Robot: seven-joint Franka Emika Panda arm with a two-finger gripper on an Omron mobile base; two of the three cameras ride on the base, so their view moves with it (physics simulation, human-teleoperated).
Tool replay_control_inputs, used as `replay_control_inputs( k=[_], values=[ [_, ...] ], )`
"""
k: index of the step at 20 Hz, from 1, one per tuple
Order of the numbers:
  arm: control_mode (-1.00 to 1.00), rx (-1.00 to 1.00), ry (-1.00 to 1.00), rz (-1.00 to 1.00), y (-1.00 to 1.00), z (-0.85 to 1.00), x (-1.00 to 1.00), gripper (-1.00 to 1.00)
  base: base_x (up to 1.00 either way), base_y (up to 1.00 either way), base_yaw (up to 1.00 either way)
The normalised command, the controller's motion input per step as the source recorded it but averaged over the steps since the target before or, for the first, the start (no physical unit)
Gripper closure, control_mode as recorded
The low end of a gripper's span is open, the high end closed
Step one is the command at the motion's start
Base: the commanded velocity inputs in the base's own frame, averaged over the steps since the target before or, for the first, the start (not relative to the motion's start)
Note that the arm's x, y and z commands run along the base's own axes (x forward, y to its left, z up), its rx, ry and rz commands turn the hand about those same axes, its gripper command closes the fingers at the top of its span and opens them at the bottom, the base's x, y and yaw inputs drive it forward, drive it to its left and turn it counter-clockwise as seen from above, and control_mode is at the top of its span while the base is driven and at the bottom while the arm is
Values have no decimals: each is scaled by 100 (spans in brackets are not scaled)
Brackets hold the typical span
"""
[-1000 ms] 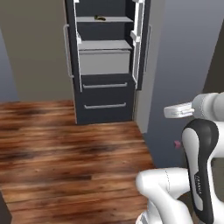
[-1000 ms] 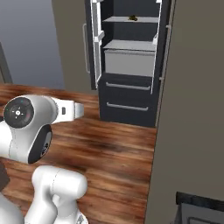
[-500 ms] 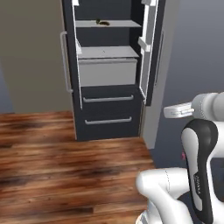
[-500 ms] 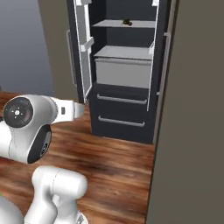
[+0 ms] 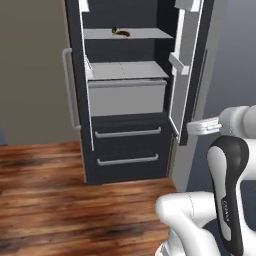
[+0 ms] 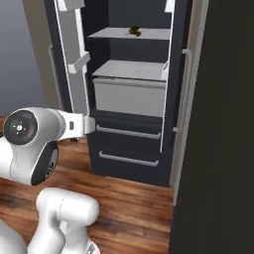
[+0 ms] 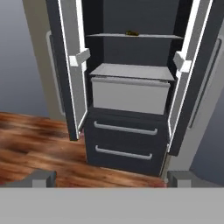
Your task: Pick up the tangerine and banana from the fridge and place one fruit on each plate on the dining counter.
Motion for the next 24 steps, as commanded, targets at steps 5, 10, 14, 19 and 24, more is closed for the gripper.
replay_control_inputs(
  k=[5,10,14,19,24],
  values=[
    [100,0,0,0,0,0,0,-100,91,4,-6],
    [100,0,0,0,0,0,0,-100,80,20,-11],
    [100,0,0,0,0,0,0,-100,77,25,-12],
    [100,0,0,0,0,0,0,-100,71,34,-13],
    [100,0,0,0,0,0,0,-100,62,44,-12]
  ],
)
